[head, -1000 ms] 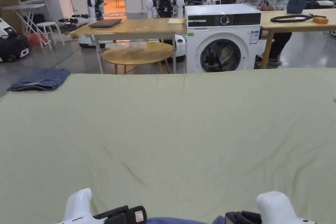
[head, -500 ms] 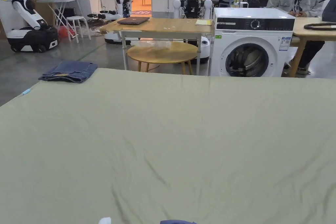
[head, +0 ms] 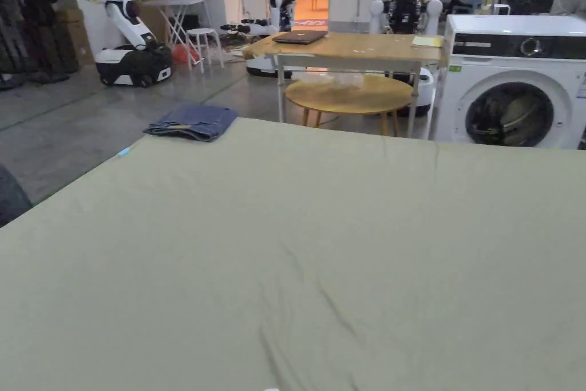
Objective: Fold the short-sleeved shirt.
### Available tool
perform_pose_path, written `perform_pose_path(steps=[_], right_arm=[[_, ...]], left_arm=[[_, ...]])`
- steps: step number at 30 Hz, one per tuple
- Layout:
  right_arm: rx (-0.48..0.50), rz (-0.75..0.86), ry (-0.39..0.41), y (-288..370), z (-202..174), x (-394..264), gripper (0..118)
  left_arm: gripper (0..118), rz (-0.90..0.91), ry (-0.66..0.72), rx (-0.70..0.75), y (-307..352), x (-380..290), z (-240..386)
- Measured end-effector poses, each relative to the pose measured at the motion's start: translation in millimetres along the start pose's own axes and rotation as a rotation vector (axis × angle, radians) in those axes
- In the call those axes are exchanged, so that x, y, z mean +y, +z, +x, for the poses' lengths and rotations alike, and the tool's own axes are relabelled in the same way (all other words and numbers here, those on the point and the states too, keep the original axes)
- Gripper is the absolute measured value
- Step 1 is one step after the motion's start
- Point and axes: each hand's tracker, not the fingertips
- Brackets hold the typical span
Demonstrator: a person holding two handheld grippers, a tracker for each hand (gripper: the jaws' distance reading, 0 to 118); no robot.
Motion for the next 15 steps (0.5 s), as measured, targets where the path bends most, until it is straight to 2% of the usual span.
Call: perform_pose_path(steps=[4, 7, 10, 15], right_arm=[[0.014, 0.049, 0.032, -9.2, -16.0, 31.1, 0], [0.064, 0.063, 0.019, -25.8, -29.8, 46.8, 0], [0.079, 0.058, 0.014, -49.1, -42.3, 59.1, 0], [0.088, 0.031, 0.030, -91.0, -60.0, 76.2, 0]], left_arm=[[23, 0.132, 0.003, -0.024, 72.0, 25.1, 2.1], [23, 0.276, -0.001, -0.008, 143.7, 51.0, -0.5], [23, 0.423, 0.000, 0.024, 213.2, 97.6, -23.9], [23, 0.618, -0.009, 0.132, 296.8, 146.9, -16.8]])
